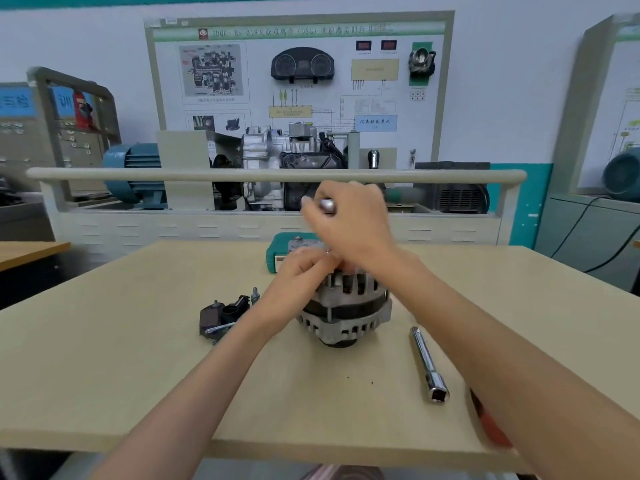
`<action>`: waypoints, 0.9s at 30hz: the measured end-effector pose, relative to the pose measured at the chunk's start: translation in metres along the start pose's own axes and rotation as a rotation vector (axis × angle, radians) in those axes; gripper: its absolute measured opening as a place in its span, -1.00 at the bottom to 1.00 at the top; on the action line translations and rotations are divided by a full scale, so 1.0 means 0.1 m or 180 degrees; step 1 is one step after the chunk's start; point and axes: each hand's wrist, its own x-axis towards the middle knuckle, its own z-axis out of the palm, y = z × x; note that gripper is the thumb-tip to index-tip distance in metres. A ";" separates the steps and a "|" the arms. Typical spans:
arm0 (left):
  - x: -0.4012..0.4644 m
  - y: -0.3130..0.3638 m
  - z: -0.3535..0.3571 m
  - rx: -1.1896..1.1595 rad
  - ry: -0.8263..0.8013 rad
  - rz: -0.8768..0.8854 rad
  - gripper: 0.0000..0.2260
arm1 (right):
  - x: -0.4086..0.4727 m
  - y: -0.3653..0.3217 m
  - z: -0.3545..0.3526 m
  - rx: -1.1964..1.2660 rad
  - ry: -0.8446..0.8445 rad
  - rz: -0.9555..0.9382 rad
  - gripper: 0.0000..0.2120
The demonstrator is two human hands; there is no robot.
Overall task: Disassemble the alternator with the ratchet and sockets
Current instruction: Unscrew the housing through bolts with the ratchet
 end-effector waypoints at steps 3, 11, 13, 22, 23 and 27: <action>0.07 0.06 -0.03 0.0511 -0.0040 0.0030 -0.62 | 0.02 0.04 0.02 0.2391 -0.0219 0.0453 -0.57; 0.04 0.00 0.06 0.0365 0.0118 0.0224 -0.59 | -0.34 -0.12 -0.03 -0.2622 0.0732 0.0319 -0.84; 0.03 0.02 0.07 0.0327 0.0068 0.0170 -0.61 | -0.26 -0.10 -0.09 -0.2222 0.0421 0.0242 -0.82; 0.03 0.01 -0.03 0.0094 -0.0236 0.0072 -0.80 | -0.06 0.05 0.00 0.1637 0.0098 0.0414 -0.69; 0.04 -0.02 -0.03 0.0147 -0.0201 0.0109 -0.80 | -0.11 0.05 0.01 0.0589 0.0205 0.0399 -0.76; 0.03 -0.01 0.00 0.0259 -0.0031 0.0154 -0.69 | -0.32 -0.17 0.03 -0.2676 0.0810 0.0412 -0.91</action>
